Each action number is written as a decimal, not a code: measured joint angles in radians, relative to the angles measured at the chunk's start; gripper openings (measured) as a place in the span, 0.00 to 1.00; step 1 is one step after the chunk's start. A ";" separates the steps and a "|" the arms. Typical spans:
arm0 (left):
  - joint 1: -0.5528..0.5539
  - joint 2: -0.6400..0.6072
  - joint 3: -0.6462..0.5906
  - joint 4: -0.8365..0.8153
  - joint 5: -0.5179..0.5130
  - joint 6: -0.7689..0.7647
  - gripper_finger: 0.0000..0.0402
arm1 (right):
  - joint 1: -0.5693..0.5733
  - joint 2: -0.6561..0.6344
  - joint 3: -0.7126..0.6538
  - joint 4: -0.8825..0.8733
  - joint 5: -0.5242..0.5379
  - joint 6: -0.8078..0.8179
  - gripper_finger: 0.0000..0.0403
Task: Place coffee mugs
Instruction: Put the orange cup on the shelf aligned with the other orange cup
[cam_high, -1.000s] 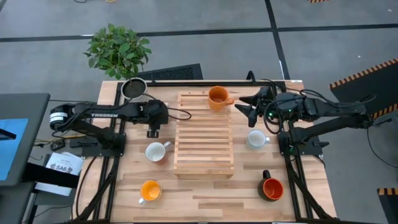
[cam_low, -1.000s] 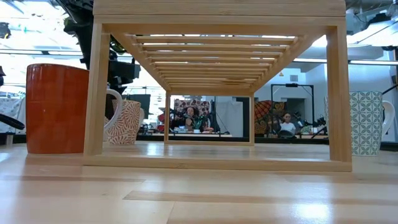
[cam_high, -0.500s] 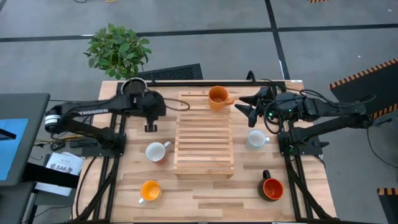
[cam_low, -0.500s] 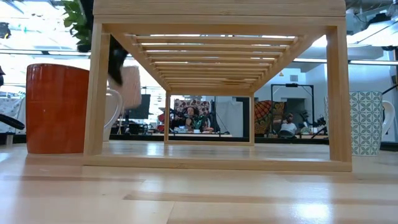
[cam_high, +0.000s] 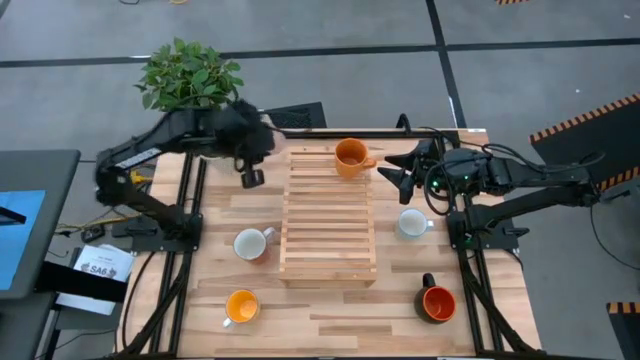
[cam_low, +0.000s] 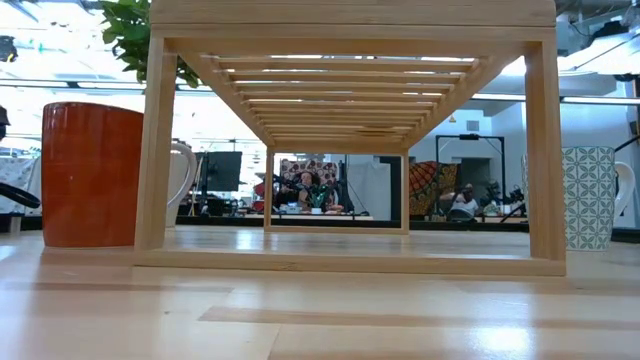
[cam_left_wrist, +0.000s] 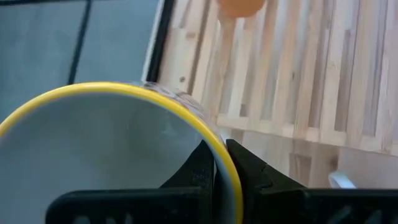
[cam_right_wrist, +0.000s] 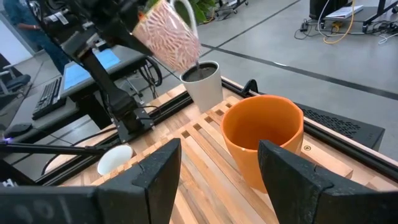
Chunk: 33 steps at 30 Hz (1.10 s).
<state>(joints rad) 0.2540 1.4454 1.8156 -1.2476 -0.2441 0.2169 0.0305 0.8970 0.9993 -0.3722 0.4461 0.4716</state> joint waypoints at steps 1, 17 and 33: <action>-0.003 0.034 0.028 -0.011 0.002 0.008 0.02 | 0.000 0.000 0.000 0.000 0.000 0.001 0.59; -0.043 0.311 0.102 0.002 0.127 0.155 0.02 | 0.000 0.000 0.000 0.000 0.000 0.010 0.59; -0.042 0.325 0.094 0.047 0.144 0.249 0.03 | 0.000 0.008 -0.001 0.008 0.000 0.010 0.59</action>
<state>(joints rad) 0.2123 1.7706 1.9093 -1.2007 -0.0998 0.4662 0.0307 0.9054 0.9983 -0.3637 0.4461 0.4816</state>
